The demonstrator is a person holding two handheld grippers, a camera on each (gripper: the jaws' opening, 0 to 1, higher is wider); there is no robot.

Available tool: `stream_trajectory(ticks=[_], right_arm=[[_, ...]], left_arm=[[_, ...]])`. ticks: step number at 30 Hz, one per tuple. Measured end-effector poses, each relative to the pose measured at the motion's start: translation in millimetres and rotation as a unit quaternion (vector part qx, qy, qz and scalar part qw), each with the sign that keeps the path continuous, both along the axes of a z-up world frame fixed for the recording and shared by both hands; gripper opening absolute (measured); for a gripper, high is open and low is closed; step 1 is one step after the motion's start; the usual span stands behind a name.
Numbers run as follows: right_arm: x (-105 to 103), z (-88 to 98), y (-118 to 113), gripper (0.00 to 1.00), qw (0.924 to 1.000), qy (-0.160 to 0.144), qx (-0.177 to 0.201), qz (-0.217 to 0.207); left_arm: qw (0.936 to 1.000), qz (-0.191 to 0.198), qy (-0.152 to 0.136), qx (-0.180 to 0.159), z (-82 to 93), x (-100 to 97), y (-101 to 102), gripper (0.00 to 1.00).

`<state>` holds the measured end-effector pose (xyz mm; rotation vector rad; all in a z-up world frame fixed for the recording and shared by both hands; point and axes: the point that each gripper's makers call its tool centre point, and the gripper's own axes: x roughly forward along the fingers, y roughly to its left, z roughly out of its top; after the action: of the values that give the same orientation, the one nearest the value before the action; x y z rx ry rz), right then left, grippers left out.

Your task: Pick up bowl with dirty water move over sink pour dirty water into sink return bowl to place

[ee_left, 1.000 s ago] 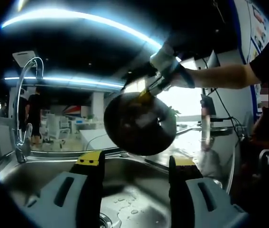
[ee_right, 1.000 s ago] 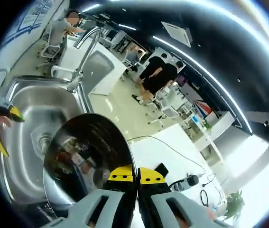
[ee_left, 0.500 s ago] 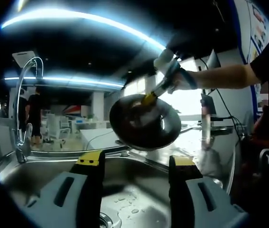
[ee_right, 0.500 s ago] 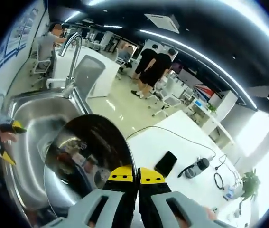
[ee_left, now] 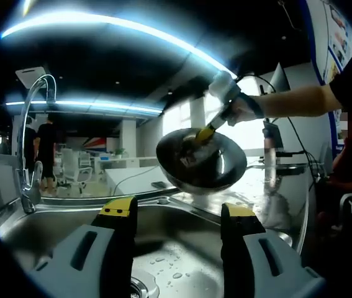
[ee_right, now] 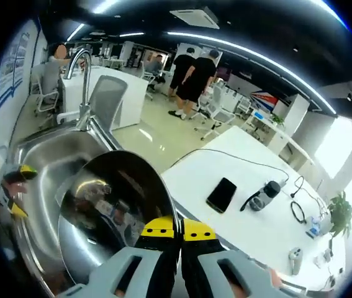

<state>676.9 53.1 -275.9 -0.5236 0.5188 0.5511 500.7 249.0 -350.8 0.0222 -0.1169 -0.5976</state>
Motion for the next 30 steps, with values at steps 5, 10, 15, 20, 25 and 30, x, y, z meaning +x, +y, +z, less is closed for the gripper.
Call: stream_trajectory(ticks=[5, 10, 15, 20, 25, 30], right_arm=[[-3.3, -5.7, -9.2, 0.00, 0.9994, 0.022, 0.022, -0.018], [-2.0, -6.5, -15.8, 0.00, 0.9986, 0.033, 0.032, -0.026], [-1.9, -8.6, -27.1, 0.00, 0.9967, 0.049, 0.048, -0.043], [-8.8, -16.3, -39.9, 0.00, 0.9945, 0.066, 0.058, -0.058], [-12.4, -17.5, -51.4, 0.00, 0.9929, 0.074, 0.064, -0.067], [-14.5, -20.9, -61.3, 0.00, 0.9895, 0.093, 0.077, -0.080]], left_arm=[[1.0000, 0.000, 0.001, 0.001, -0.4, -0.4, -0.5, 0.53], [1.0000, 0.000, 0.000, 0.000, -0.1, -0.7, -0.4, 0.53], [1.0000, 0.000, 0.001, 0.002, -0.4, -0.6, -0.4, 0.53], [1.0000, 0.001, 0.000, 0.002, -0.6, -0.1, 0.0, 0.53], [1.0000, 0.001, 0.002, 0.003, -1.3, 1.1, 0.5, 0.53], [1.0000, 0.003, 0.001, 0.007, -2.1, 1.4, 0.6, 0.53]])
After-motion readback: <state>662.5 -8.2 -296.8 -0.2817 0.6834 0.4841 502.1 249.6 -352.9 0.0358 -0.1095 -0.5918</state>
